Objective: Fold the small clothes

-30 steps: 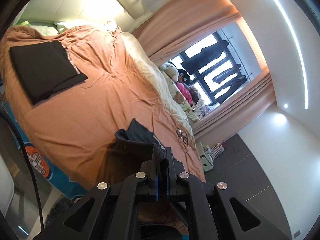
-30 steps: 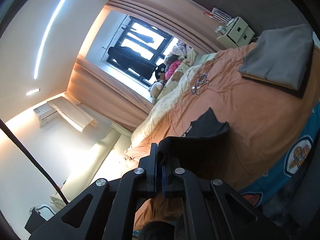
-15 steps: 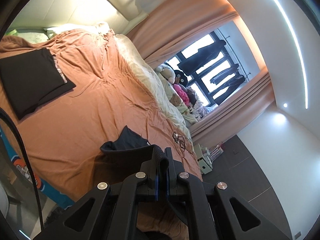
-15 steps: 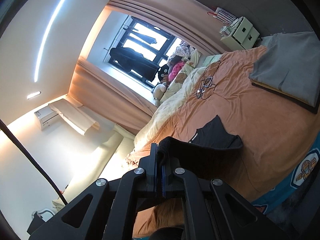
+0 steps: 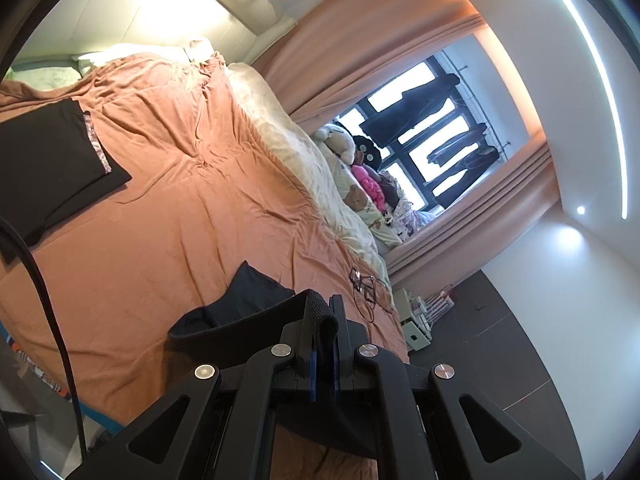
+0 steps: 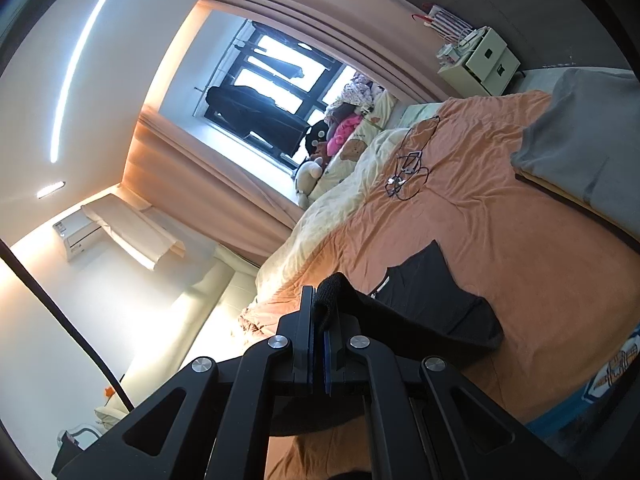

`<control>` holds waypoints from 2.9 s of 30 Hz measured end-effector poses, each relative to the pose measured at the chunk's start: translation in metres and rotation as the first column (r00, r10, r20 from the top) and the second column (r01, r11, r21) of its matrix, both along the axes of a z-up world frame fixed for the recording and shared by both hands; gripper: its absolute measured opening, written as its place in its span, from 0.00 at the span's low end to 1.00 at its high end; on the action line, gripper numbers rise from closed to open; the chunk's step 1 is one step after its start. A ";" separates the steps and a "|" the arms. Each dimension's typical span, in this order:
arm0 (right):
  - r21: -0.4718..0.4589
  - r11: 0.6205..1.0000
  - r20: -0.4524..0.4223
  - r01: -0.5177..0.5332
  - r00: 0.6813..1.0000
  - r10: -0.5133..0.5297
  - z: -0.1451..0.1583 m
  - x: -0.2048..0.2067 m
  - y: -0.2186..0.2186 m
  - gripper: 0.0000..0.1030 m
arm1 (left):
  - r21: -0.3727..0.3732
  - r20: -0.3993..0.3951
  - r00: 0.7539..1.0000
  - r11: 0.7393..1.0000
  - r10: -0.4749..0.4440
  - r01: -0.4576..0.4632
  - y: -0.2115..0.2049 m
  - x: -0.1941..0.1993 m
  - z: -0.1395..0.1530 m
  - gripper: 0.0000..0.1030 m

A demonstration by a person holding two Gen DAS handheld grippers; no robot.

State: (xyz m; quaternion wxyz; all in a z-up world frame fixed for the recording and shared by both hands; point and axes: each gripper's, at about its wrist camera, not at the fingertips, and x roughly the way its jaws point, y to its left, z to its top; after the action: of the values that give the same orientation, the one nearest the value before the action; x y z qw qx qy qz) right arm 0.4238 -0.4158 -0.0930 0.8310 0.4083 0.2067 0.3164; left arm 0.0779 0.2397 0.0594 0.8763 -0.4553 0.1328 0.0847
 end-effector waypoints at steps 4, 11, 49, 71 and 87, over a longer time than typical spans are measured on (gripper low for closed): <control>-0.011 1.000 -0.019 -0.002 1.000 0.002 0.004 0.025 0.009 0.00 | -0.004 -0.021 1.000 1.000 0.002 -0.002 0.010 0.028 -0.001 0.04; -0.035 0.999 -0.075 0.009 0.997 -0.011 0.005 0.072 0.026 0.00 | 0.002 -0.086 0.996 1.000 -0.003 0.003 0.024 0.082 -0.016 0.04; -0.331 0.944 -0.349 -0.008 0.930 -0.114 -0.032 0.179 0.110 0.02 | -0.047 -0.513 0.856 0.997 -0.070 0.053 0.080 0.308 -0.208 0.11; -0.737 0.655 -0.291 -0.167 0.953 -0.085 0.032 0.097 0.138 0.71 | 0.302 -0.822 0.561 0.761 -0.097 0.574 0.015 0.283 -0.200 0.54; -0.887 0.393 -0.301 -0.242 0.949 -0.097 -0.001 0.160 0.216 0.71 | 0.324 -0.933 0.358 0.533 0.041 0.782 0.006 0.340 -0.256 0.74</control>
State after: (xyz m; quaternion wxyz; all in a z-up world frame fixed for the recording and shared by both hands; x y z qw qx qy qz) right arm 0.5840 -0.1998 -0.0938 0.8599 -0.0820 0.4894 0.1199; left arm 0.4183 0.2457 -0.1963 0.7682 0.1087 0.6198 0.1175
